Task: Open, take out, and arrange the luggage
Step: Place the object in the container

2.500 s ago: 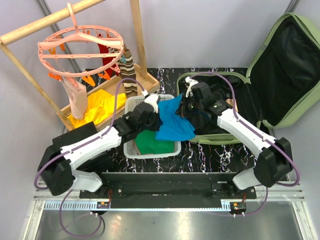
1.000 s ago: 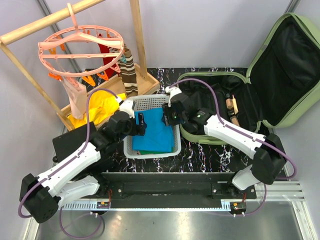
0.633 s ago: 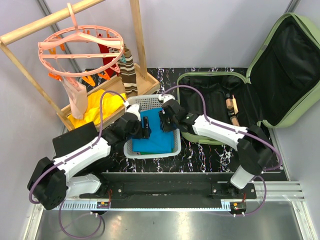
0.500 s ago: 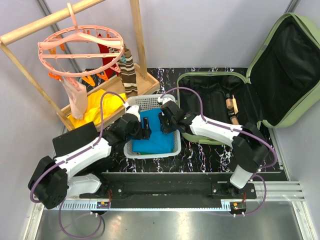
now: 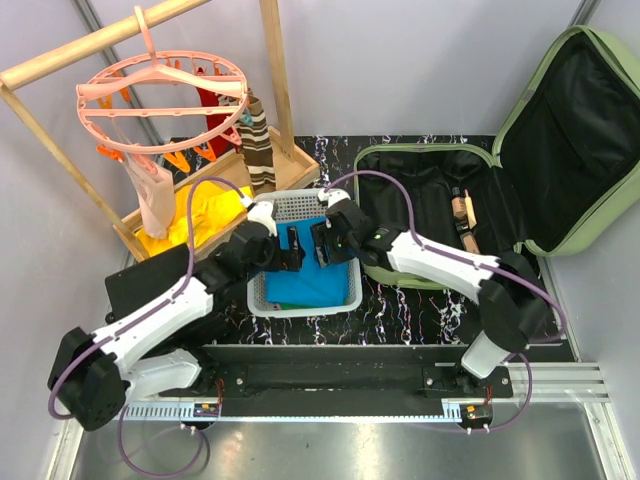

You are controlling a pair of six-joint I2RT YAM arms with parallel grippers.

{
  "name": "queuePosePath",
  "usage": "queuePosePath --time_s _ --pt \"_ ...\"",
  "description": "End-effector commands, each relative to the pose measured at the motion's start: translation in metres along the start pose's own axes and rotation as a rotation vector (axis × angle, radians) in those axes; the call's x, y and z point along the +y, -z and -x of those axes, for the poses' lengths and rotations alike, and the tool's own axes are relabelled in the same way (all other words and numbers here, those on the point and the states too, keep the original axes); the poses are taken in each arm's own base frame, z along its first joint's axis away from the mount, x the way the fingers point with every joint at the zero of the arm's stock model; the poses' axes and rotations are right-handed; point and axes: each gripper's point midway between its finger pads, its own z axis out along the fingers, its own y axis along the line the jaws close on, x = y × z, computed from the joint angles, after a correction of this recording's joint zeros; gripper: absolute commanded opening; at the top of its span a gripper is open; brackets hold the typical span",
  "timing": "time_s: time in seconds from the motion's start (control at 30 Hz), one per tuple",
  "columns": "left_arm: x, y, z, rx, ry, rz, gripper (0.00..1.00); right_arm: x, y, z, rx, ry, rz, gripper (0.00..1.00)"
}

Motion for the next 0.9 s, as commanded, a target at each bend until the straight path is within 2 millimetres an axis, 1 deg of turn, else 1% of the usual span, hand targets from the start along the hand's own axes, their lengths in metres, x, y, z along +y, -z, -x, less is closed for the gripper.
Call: queuePosePath --time_s 0.0,0.03,0.07,0.1,0.13,0.17,0.23,0.27,0.33,0.37,0.43,0.57,0.6,0.7,0.73,0.77,0.8,0.87 --pt "0.018 0.025 0.047 -0.135 -0.030 0.116 0.99 -0.004 0.041 0.031 -0.125 0.002 -0.013 0.71" --pt "0.025 0.027 0.048 -0.140 -0.026 0.135 0.99 -0.007 0.047 0.033 -0.136 -0.002 -0.020 0.74" --pt "0.036 0.029 0.050 -0.142 -0.009 0.161 0.99 -0.011 0.050 0.032 -0.134 -0.008 -0.034 0.75" --pt "0.043 0.029 0.049 -0.136 0.002 0.171 0.99 -0.015 0.053 0.033 -0.138 -0.011 -0.041 0.76" --pt "0.049 0.031 0.047 -0.135 0.012 0.178 0.99 -0.026 0.057 0.036 -0.147 -0.030 -0.059 0.77" --pt "0.060 0.032 0.048 -0.138 0.034 0.200 0.99 -0.031 0.059 0.036 -0.146 -0.040 -0.058 0.78" --pt "0.072 0.036 0.045 -0.137 0.045 0.232 0.99 -0.041 0.066 0.040 -0.162 -0.061 -0.059 0.78" --pt "0.081 0.039 0.048 -0.152 0.053 0.262 0.99 -0.050 0.069 0.043 -0.172 -0.077 -0.073 0.79" --pt "0.094 0.041 0.045 -0.159 0.067 0.301 0.99 -0.057 0.074 0.046 -0.187 -0.072 -0.087 0.79" --pt "0.096 0.039 0.044 -0.156 0.074 0.302 0.99 -0.061 0.073 0.046 -0.185 -0.073 -0.099 0.79" --pt "0.098 0.034 0.039 -0.141 0.088 0.297 0.99 -0.062 0.070 0.044 -0.172 -0.073 -0.103 0.79" --pt "0.108 0.016 0.023 -0.075 0.094 0.323 0.88 -0.062 0.065 0.041 -0.157 -0.085 -0.100 0.79" --pt "0.111 0.010 0.017 -0.054 0.094 0.331 0.81 -0.062 0.066 0.041 -0.159 -0.087 -0.101 0.79" --pt "0.111 0.000 0.015 -0.049 0.101 0.322 0.69 -0.065 0.069 0.043 -0.172 -0.082 -0.116 0.79" --pt "0.110 -0.001 0.016 -0.052 0.106 0.316 0.62 -0.067 0.071 0.045 -0.182 -0.082 -0.126 0.79" --pt "0.111 -0.004 0.016 -0.050 0.107 0.317 0.58 -0.068 0.072 0.046 -0.186 -0.081 -0.129 0.79" --pt "0.110 -0.005 0.021 -0.062 0.109 0.313 0.55 -0.068 0.073 0.046 -0.187 -0.079 -0.132 0.79" --pt "0.110 -0.012 0.021 -0.055 0.111 0.312 0.49 -0.071 0.073 0.047 -0.189 -0.078 -0.141 0.79"
